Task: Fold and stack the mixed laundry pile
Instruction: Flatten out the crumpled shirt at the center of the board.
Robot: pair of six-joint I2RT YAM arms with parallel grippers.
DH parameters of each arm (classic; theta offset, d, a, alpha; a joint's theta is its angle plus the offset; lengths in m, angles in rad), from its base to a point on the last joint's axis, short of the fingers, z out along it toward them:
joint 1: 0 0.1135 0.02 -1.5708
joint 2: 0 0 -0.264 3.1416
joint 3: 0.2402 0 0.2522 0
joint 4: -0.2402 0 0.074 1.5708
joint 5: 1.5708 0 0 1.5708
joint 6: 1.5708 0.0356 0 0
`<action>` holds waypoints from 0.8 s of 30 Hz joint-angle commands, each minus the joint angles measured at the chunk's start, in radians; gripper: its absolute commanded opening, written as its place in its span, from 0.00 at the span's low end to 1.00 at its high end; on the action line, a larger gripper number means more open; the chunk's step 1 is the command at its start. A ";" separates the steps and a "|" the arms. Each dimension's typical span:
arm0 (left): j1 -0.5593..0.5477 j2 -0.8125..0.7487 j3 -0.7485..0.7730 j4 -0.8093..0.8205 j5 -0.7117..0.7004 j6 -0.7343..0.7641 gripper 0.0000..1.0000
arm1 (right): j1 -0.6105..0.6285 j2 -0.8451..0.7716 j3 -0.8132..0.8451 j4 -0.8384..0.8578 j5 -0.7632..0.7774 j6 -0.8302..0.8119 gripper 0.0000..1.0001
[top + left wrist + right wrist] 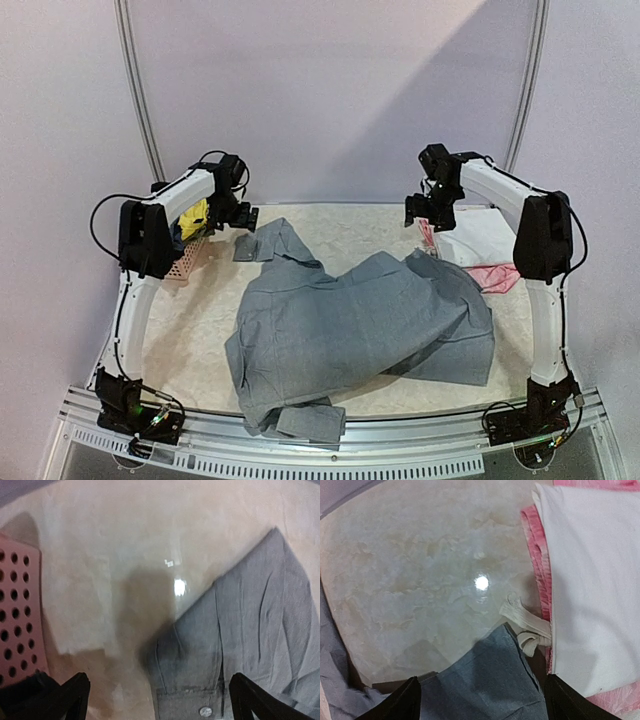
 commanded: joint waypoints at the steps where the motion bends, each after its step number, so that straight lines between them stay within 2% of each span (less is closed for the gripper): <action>1: -0.041 -0.343 -0.125 0.137 0.068 -0.029 1.00 | 0.009 -0.118 0.048 0.004 -0.027 0.001 0.88; 5: -0.075 -0.411 -0.205 0.103 0.019 -0.007 0.99 | 0.029 -0.208 -0.066 0.060 -0.017 0.002 0.90; 7: -0.093 -0.460 -0.299 0.099 -0.016 -0.010 0.94 | 0.048 -0.263 -0.139 0.097 -0.019 -0.001 0.91; 9: -0.113 -0.524 -0.435 0.114 -0.038 -0.023 0.88 | 0.068 -0.312 -0.213 0.129 -0.020 -0.014 0.91; 16: -0.217 -0.763 -0.951 0.327 -0.048 -0.050 0.81 | 0.119 -0.452 -0.518 0.280 -0.061 -0.027 0.91; 21: -0.253 -0.742 -1.095 0.410 -0.045 -0.054 0.70 | 0.155 -0.529 -0.680 0.357 -0.069 -0.019 0.91; 24: -0.255 -0.702 -1.117 0.440 -0.046 -0.064 0.66 | 0.172 -0.582 -0.749 0.389 -0.066 -0.011 0.91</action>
